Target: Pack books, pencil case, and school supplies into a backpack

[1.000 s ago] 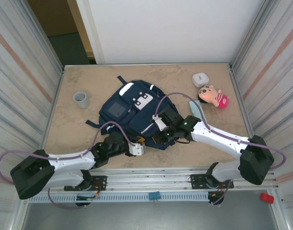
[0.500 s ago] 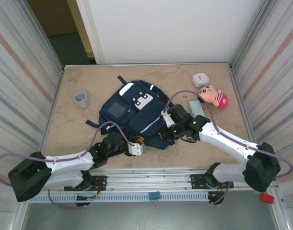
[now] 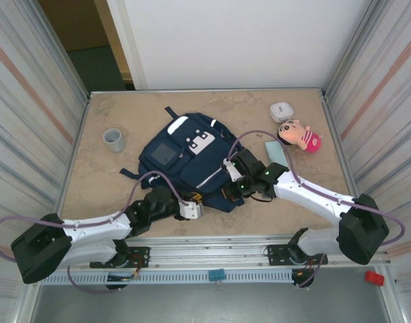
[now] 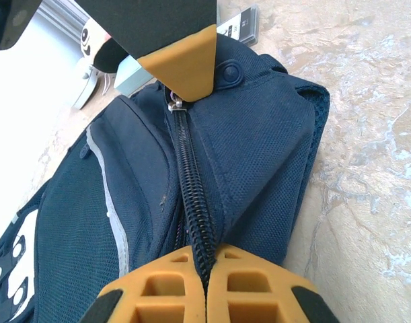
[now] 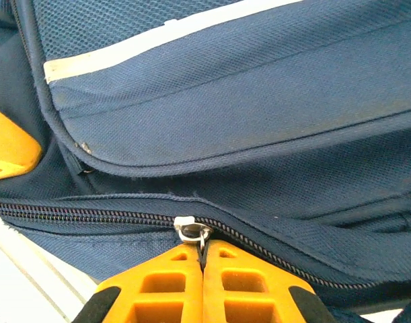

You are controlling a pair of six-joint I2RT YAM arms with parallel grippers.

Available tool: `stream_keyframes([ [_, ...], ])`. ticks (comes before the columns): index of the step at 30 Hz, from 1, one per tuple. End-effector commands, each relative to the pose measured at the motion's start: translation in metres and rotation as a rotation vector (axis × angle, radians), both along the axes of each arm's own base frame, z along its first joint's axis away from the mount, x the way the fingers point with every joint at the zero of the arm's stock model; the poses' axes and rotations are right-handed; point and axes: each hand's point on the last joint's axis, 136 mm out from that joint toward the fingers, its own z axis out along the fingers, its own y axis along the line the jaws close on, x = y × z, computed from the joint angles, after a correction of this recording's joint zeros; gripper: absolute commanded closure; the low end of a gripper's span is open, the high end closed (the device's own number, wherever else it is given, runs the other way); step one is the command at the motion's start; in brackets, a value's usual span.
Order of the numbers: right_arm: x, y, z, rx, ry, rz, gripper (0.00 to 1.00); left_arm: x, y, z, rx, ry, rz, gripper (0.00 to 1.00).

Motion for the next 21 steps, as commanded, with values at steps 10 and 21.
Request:
stream_keyframes([
  [10,0.016,-0.057,0.013,0.03,-0.022,-0.169,1.0,0.01,0.011,0.047,-0.196,0.094,0.163,0.8],
  [21,-0.013,-0.036,-0.007,0.047,0.047,-0.099,1.0,0.036,0.043,0.053,-0.479,0.684,0.758,0.38],
])
